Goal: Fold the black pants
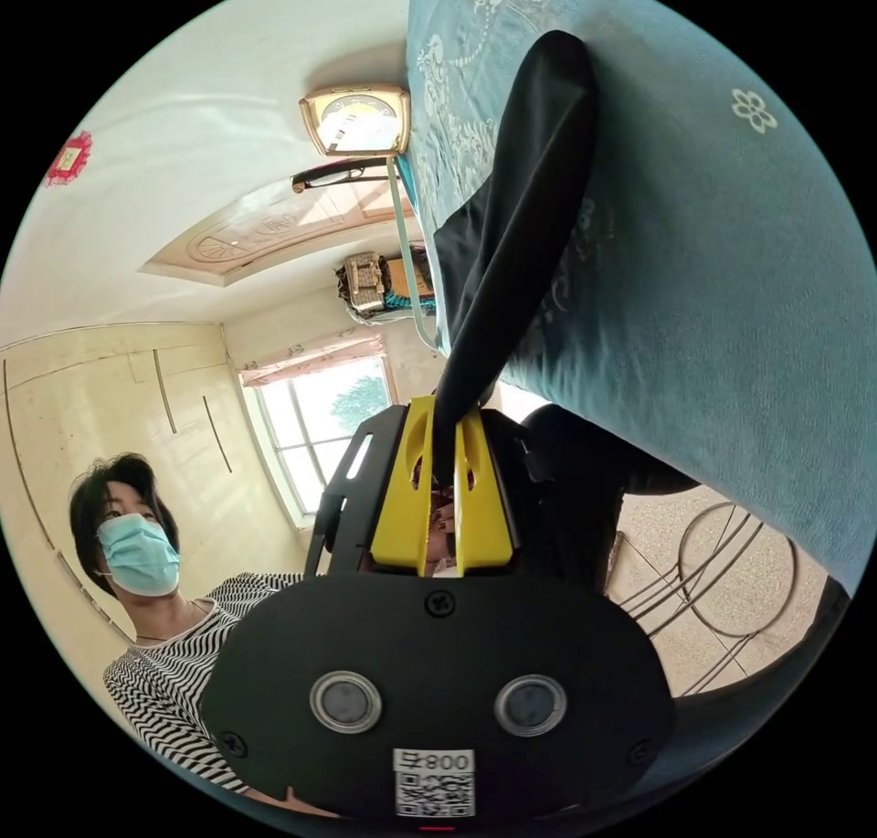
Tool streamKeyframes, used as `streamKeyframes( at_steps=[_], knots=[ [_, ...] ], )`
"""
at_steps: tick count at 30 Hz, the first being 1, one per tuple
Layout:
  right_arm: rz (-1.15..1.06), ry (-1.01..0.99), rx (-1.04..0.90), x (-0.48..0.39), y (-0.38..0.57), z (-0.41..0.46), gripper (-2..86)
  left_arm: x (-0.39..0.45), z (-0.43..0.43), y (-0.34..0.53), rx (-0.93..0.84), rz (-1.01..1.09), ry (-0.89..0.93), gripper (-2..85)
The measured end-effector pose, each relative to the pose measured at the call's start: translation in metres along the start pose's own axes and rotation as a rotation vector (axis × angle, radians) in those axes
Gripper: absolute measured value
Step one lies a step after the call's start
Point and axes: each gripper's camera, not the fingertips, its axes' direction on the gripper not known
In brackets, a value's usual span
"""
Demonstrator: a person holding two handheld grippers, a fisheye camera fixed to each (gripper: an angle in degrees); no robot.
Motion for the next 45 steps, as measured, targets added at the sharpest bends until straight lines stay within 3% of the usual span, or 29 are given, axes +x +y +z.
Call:
streamKeyframes(
  at_steps=[6, 14, 22, 45],
  knots=[
    [-0.028, -0.033, -0.003, -0.016, 0.003, -0.003, 0.5, -0.025, -0.019, -0.030, 0.126, -0.051, 0.118, 15.6],
    [-0.056, -0.038, 0.004, -0.027, 0.010, -0.014, 0.3, -0.015, -0.028, -0.068, 0.196, -0.063, 0.101, 13.3],
    [-0.043, -0.045, 0.021, -0.021, 0.032, -0.033, 0.3, 0.018, -0.029, -0.083, 0.158, -0.008, 0.017, 8.1],
    [-0.181, -0.082, 0.164, -0.035, 0.206, -0.174, 0.2, 0.161, 0.042, -0.073, -0.022, 0.140, 0.160, 7.2]
  ],
)
